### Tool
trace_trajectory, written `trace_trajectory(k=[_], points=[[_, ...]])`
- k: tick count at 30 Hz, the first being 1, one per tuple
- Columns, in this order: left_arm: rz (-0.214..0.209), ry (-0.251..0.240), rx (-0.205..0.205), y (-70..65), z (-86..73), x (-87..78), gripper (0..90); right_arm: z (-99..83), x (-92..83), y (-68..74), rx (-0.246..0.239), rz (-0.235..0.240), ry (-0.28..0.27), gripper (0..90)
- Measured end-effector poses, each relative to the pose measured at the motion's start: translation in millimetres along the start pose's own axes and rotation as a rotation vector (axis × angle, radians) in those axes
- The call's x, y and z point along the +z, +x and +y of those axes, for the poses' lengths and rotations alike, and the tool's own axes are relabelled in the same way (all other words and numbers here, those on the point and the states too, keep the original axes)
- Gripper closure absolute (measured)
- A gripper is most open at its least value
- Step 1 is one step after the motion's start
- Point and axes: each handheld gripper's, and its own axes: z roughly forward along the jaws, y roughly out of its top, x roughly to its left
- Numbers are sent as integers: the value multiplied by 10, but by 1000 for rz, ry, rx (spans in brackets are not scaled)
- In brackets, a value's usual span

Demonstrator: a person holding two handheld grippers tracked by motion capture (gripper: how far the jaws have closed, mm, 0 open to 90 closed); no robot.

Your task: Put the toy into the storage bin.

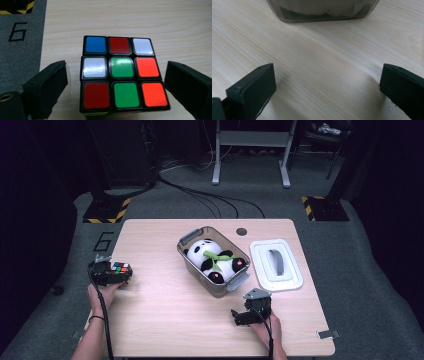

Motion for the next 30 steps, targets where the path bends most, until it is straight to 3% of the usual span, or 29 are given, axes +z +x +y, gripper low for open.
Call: trace_trajectory(k=[10, 14, 23, 30], points=[[-26, 18, -15, 32, -57, 91, 278, 1, 2, 6, 8, 0, -3, 0], [-10, 14, 15, 7, -37, 74, 330, 1, 1, 6, 8, -2, -2, 0], [-26, 18, 48, -42, -18, 84, 340, 1, 2, 6, 8, 0, -3, 0], [-38, -15, 53, -106, 19, 15, 340, 1, 1, 6, 8, 0, -3, 0]])
